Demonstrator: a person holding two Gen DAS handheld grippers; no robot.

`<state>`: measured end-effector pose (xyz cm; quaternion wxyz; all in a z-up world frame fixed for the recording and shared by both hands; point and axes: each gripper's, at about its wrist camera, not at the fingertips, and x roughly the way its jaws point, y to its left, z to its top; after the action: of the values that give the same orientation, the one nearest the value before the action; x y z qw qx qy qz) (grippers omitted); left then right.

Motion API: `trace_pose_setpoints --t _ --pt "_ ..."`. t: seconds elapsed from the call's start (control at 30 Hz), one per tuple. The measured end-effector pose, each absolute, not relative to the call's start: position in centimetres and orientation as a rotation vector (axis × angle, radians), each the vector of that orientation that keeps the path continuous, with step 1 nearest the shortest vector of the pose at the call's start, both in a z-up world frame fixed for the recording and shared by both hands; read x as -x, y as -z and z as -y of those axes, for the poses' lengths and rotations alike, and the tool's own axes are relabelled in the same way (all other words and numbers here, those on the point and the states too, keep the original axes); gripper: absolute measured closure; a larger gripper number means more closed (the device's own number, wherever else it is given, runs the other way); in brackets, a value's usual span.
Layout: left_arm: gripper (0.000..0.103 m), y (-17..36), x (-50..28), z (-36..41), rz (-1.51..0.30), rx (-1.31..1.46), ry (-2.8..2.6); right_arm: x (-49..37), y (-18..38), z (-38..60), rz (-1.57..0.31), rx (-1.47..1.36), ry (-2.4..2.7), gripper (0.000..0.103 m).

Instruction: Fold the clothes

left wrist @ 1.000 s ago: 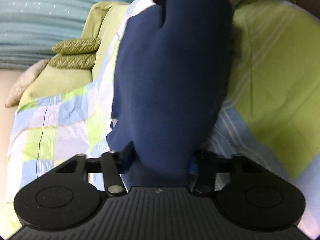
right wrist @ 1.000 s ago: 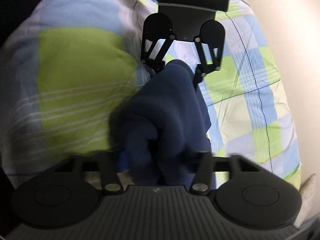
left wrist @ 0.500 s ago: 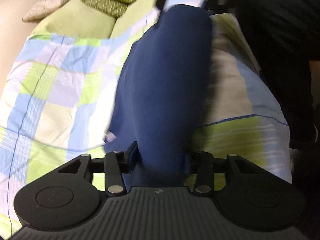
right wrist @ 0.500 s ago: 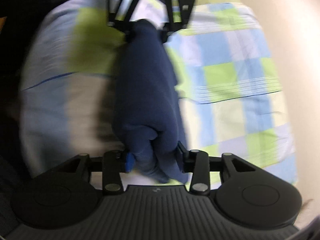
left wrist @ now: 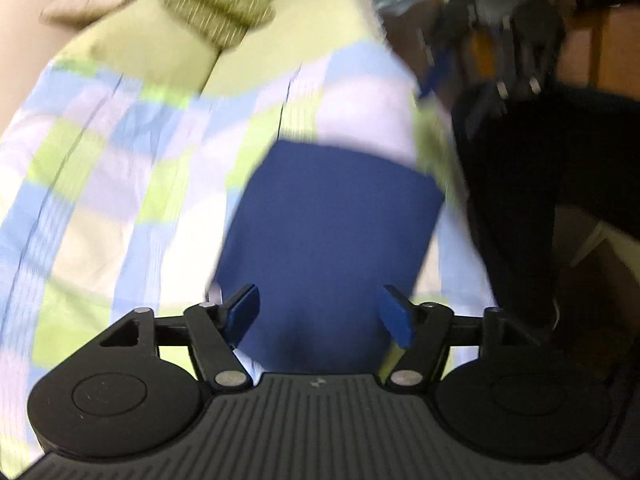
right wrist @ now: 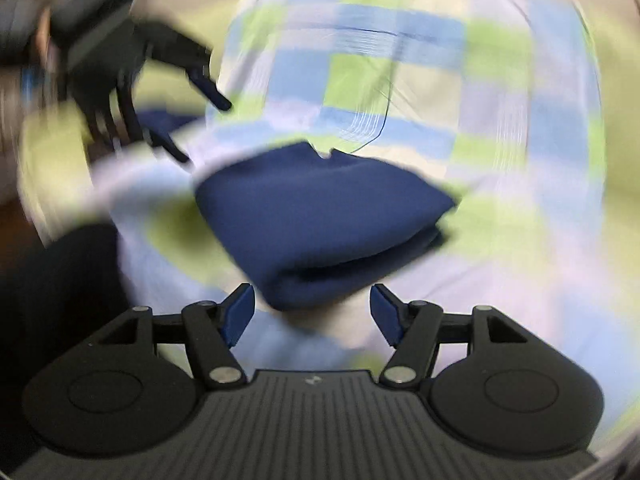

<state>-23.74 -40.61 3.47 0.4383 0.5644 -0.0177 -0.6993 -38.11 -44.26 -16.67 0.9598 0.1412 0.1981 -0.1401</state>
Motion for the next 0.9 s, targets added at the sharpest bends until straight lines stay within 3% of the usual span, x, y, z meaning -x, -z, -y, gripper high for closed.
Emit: trace_pose_setpoints --t 0.07,0.33,0.6,0.67,0.7,0.73,0.77,0.8,0.9 --pt "0.034 -3.6 25.5 42.6 0.194 -1.501 1.804 38.7 17.9 45.0 -0.334 -0.484 0.228 0.043" --pt "0.035 2.5 30.4 50.2 0.720 -2.077 1.974 40.9 20.4 45.3 -0.279 -0.546 0.275 0.039" --pt "0.036 6.7 32.4 51.6 1.136 -2.574 2.211 41.0 21.4 47.9 -0.249 -0.593 0.308 0.034" --pt "0.039 7.1 33.1 52.2 1.107 -2.669 2.222 40.3 21.5 48.3 -0.237 -0.607 0.300 0.034" --pt "0.049 7.3 33.3 52.5 1.072 -2.705 2.221 40.0 21.6 48.5 -0.233 -0.615 0.294 0.033" --pt "0.061 7.8 33.8 53.4 0.900 -2.821 2.177 39.5 21.8 48.6 -0.228 -0.625 0.285 0.033" --pt "0.064 7.6 33.9 53.4 0.823 -2.854 2.141 39.0 22.0 48.8 -0.224 -0.639 0.270 0.033" --pt "0.079 6.8 33.6 53.0 0.794 -2.860 2.113 38.5 22.1 48.9 -0.220 -0.652 0.255 0.033" --pt "0.088 4.0 32.2 52.2 0.734 -2.800 2.053 37.8 22.3 48.7 -0.210 -0.681 0.209 0.033"
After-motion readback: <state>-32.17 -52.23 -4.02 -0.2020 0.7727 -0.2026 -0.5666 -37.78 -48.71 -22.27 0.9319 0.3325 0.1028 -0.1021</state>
